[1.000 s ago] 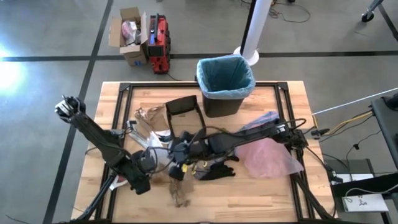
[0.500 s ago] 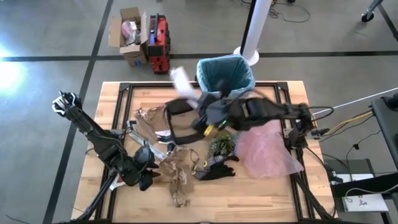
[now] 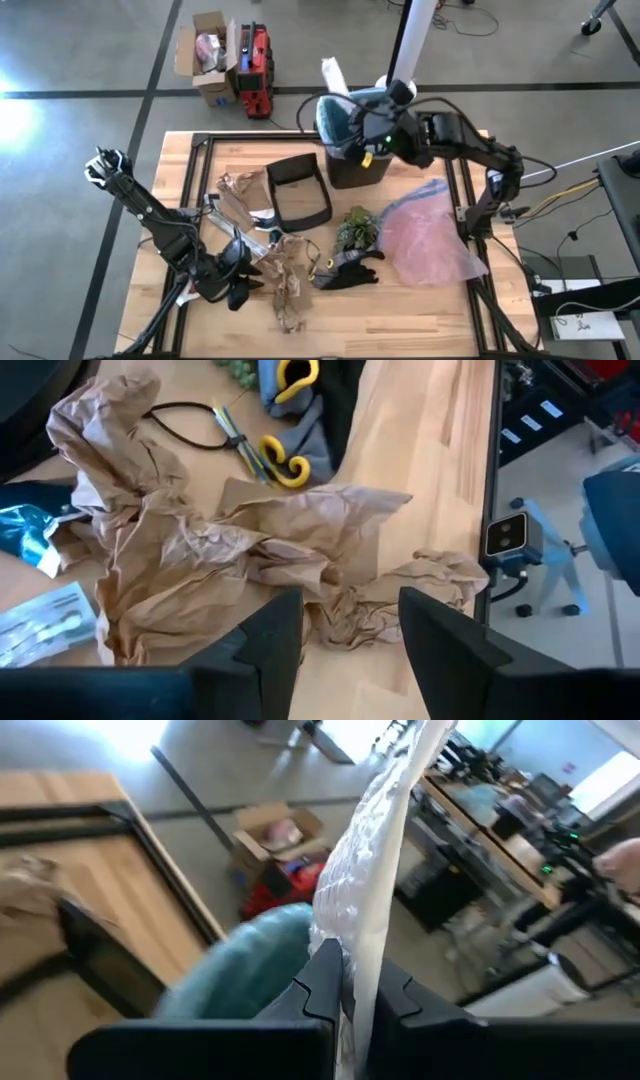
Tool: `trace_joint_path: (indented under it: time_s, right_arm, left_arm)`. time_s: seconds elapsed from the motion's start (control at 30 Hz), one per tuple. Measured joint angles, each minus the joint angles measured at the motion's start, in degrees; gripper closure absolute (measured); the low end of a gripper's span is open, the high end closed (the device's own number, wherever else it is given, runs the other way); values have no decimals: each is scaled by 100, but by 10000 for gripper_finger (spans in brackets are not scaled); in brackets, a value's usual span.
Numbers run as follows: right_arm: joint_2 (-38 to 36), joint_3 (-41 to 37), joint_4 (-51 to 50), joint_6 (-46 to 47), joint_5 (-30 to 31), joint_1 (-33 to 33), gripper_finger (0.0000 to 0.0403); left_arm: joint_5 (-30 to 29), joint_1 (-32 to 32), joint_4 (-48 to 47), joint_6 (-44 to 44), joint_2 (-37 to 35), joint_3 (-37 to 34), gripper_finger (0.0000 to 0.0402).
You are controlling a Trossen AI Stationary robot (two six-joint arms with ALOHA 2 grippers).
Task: Place trash/remove bag and relplace
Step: Put the bubble wrap into the trash bin
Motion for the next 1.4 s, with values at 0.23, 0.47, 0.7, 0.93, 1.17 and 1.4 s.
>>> trace_joint_path:
  time_s: [0.23, 0.47, 0.7, 0.93, 1.17, 1.4]
  right_arm:
    - [-63, -151, -38, -922, -1199, -488, 400]
    - [-35, -409, -845, -1164, -1795, -1100, 400]
    - [-52, -748, -908, -1009, -3375, -1760, 400]
    - [-20, -883, -881, -850, -3868, -2300, 400]
    - [-19, -1351, -868, -729, -4646, -2733, 377]
    - [-31, -1598, -569, -614, -4818, -2818, 282]
  left_arm:
    - [-3, -1, -22, -96, -22, -22, 260]
    - [-12, -1, -43, -270, -31, -22, 261]
    - [-130, -1, -108, -529, -31, -26, 252]
    - [-295, -4, -106, -810, -31, -50, 246]
    - [-393, -4, -86, -934, -31, -52, 245]
    - [-451, -4, 28, -1017, -31, -52, 253]
